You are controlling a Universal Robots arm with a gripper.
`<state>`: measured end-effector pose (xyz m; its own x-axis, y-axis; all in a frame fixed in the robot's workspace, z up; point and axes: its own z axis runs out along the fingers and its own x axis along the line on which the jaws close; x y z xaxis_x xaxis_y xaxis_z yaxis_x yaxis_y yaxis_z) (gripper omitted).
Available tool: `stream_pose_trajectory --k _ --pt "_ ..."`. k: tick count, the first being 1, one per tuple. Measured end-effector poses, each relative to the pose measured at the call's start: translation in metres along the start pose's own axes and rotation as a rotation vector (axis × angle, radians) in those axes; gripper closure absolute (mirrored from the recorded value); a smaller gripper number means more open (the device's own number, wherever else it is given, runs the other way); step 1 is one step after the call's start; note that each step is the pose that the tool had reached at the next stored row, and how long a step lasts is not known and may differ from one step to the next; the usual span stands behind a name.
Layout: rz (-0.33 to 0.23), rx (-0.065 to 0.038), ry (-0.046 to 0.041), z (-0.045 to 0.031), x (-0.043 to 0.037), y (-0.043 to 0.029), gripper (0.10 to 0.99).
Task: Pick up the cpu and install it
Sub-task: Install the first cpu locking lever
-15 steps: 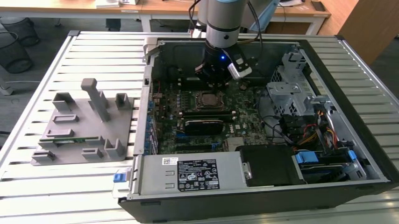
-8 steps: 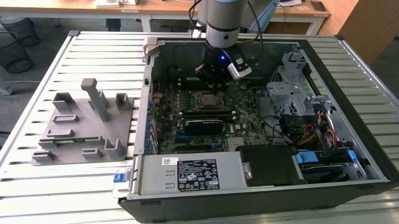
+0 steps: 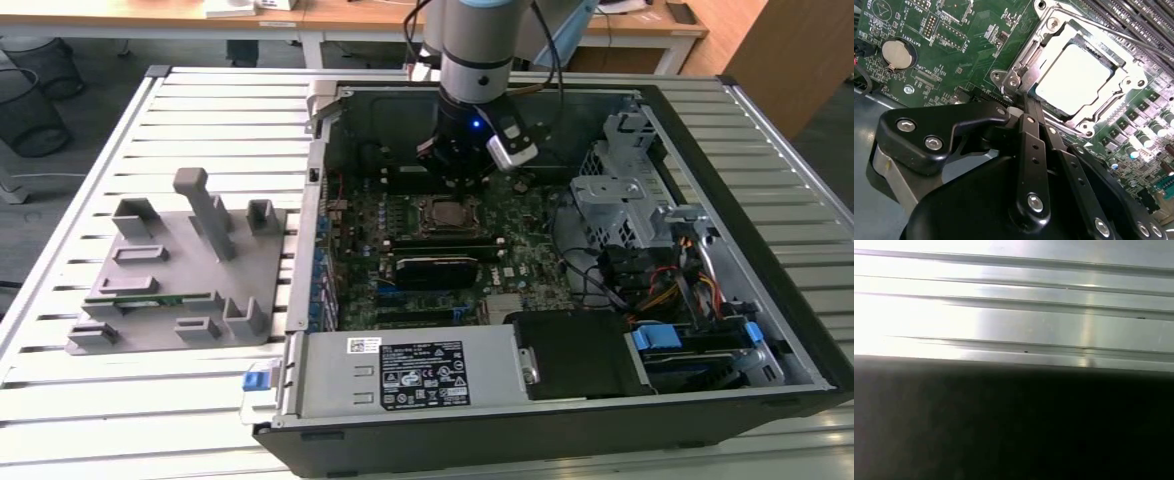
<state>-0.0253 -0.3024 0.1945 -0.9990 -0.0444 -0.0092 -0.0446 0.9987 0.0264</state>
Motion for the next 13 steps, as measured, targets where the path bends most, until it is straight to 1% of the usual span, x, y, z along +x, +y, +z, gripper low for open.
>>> stream_pose_trajectory --k 2,5,7,10,13 --pt "0.000 -0.003 0.0005 -0.0004 0.0002 -0.0003 0.980" --pt "-0.001 -0.008 -0.0020 -0.0031 -0.0004 0.0008 0.980" --pt "-0.001 -0.006 -0.0006 -0.0075 -0.0003 0.0006 0.980" --pt "-0.001 -0.005 -0.0005 -0.0127 -0.0003 0.0007 0.980" --pt "-0.002 -0.006 -0.0006 -0.0144 -0.0003 0.0002 0.980"
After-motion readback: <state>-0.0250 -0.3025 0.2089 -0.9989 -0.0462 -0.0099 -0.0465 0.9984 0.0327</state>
